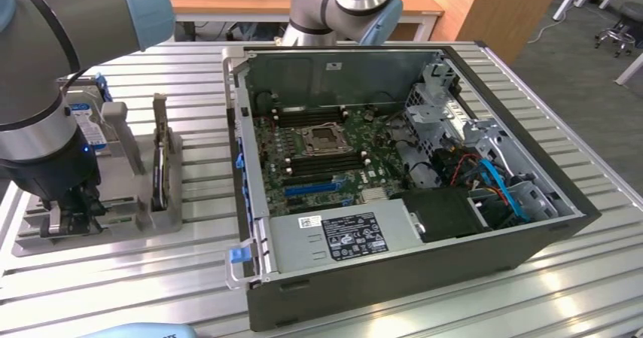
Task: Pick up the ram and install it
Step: 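Pick up the ram and move it above insertion slot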
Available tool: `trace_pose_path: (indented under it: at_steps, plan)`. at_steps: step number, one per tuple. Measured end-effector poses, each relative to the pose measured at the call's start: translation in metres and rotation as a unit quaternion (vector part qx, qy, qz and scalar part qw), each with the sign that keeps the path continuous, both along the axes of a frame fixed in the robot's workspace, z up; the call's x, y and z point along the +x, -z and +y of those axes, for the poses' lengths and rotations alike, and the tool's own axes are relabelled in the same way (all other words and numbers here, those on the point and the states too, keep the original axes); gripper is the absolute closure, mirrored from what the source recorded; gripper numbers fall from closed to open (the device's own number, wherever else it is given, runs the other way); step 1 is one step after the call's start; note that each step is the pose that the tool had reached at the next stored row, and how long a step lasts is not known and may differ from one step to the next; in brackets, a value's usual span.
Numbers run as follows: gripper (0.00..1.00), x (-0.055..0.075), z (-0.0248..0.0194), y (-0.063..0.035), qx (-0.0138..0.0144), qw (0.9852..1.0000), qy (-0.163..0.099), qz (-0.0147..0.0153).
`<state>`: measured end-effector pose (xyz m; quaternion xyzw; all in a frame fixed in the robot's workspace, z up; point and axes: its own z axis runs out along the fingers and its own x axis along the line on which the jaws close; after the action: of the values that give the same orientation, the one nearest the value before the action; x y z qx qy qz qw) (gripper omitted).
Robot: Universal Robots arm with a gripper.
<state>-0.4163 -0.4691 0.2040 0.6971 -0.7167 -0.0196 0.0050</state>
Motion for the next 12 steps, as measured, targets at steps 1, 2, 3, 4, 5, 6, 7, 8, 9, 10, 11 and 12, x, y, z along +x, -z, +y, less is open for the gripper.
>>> trace_pose_path:
  at_steps: [1, 2, 3, 4, 5, 6, 7, 8, 9, 10, 11, 12]
  plan:
    - [0.65, 0.0, 0.0, 0.0, 0.0, 1.0, 0.0, 0.0]
    - [0.65, 0.0, 0.0, 0.0001, 0.0, 1.0, 0.0, 0.0]
    - [0.65, 0.0, 0.0, 0.0001, 0.0, 1.0, 0.0, -0.0001]
    - [0.65, 0.0, 0.0, 0.0001, 0.0, 1.0, 0.0, 0.0]
    - [0.65, 0.0, 0.0, 0.0001, 0.0, 1.0, 0.0, 0.0]
    - [0.65, 0.0, 0.0, 0.0001, 0.0, 1.0, 0.0, -0.0001]
    - [0.65, 0.0, 0.0, 0.0001, 0.0, 1.0, 0.0, 0.0]
    - [0.65, 0.0, 0.0, 0.0001, 0.0, 1.0, 0.0, 0.0]
    - [0.65, 0.0, 0.0, 0.0001, 0.0, 1.0, 0.0, 0.0]
    - [0.65, 0.0, 0.0, 0.0001, 0.0, 1.0, 0.0, 0.0]
    - [0.65, 0.0, 0.0, 0.0001, 0.0, 1.0, 0.0, 0.0]
    - [0.66, 0.0, 0.0, 0.0001, 0.0, 1.0, 0.0, 0.0]
